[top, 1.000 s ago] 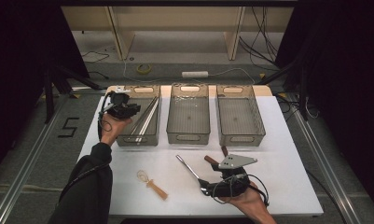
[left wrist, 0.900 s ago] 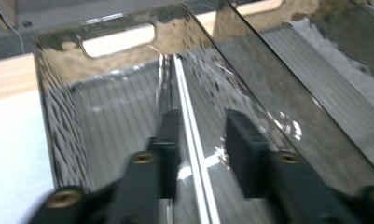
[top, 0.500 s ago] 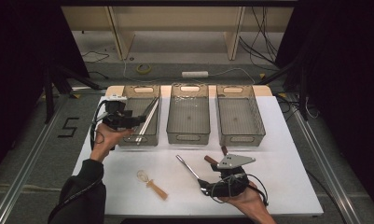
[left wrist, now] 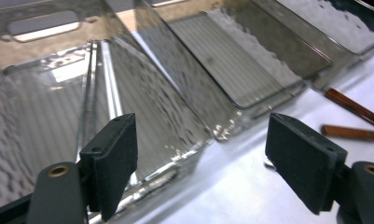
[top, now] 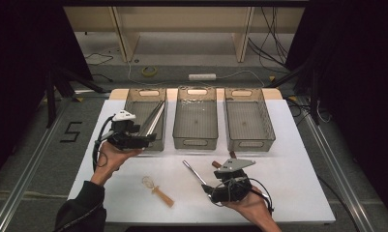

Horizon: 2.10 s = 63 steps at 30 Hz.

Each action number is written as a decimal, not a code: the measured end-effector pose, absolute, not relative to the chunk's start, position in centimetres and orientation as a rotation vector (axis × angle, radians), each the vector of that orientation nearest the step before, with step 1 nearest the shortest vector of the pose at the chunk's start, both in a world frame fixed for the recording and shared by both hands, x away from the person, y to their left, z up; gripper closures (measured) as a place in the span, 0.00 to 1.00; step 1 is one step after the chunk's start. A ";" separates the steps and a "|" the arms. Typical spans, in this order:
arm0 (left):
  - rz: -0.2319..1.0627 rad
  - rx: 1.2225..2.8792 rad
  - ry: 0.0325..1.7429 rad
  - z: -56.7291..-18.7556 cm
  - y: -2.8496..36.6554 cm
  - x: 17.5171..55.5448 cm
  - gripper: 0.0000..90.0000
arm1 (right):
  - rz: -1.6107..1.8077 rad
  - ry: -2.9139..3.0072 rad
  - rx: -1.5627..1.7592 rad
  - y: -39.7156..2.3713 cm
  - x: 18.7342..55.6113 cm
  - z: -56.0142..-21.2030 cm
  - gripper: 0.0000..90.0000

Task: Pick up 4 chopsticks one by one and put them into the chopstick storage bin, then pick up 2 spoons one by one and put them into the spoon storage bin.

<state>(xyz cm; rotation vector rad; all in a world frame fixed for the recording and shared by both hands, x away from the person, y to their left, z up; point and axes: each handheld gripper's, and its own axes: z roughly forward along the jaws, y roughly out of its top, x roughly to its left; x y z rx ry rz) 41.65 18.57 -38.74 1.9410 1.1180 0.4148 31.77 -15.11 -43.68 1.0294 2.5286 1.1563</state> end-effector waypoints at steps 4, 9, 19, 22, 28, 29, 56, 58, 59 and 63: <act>0.408 1.945 1.112 -39.2 18.1 40.7 0.25 | 1.145 2.531 1.054 -14.9 32.3 -43.8 0.45; 0.405 1.936 1.097 -39.9 17.9 39.5 0.24 | 1.120 2.542 1.076 -14.6 33.0 -44.2 0.48; 0.383 1.907 1.085 -41.5 17.7 37.5 0.22 | 1.079 2.585 1.073 -14.2 33.9 -44.8 0.55; 0.389 1.922 1.069 -41.7 17.4 36.9 0.21 | 1.064 2.605 1.077 -14.1 34.2 -45.0 0.56; 0.382 1.920 1.043 -41.8 17.3 35.9 0.21 | 1.040 2.621 1.086 -13.8 34.5 -45.2 0.57; 0.390 1.923 1.038 -41.9 17.2 35.7 0.21 | 1.038 2.624 1.089 -13.8 34.6 -45.3 0.57; 0.424 1.880 1.020 -42.4 17.7 32.5 0.20 | 0.915 2.729 1.082 -12.4 35.6 -46.3 0.75; 0.429 1.887 1.015 -42.4 17.7 32.3 0.20 | 0.908 2.732 1.071 -12.3 35.6 -46.4 0.77; 0.431 1.891 1.013 -42.4 17.7 32.3 0.20 | 0.905 2.736 1.072 -12.2 35.6 -46.4 0.77; 0.437 1.904 1.013 -42.6 17.7 32.2 0.20 | 0.871 2.744 1.071 -11.9 35.6 -46.5 0.80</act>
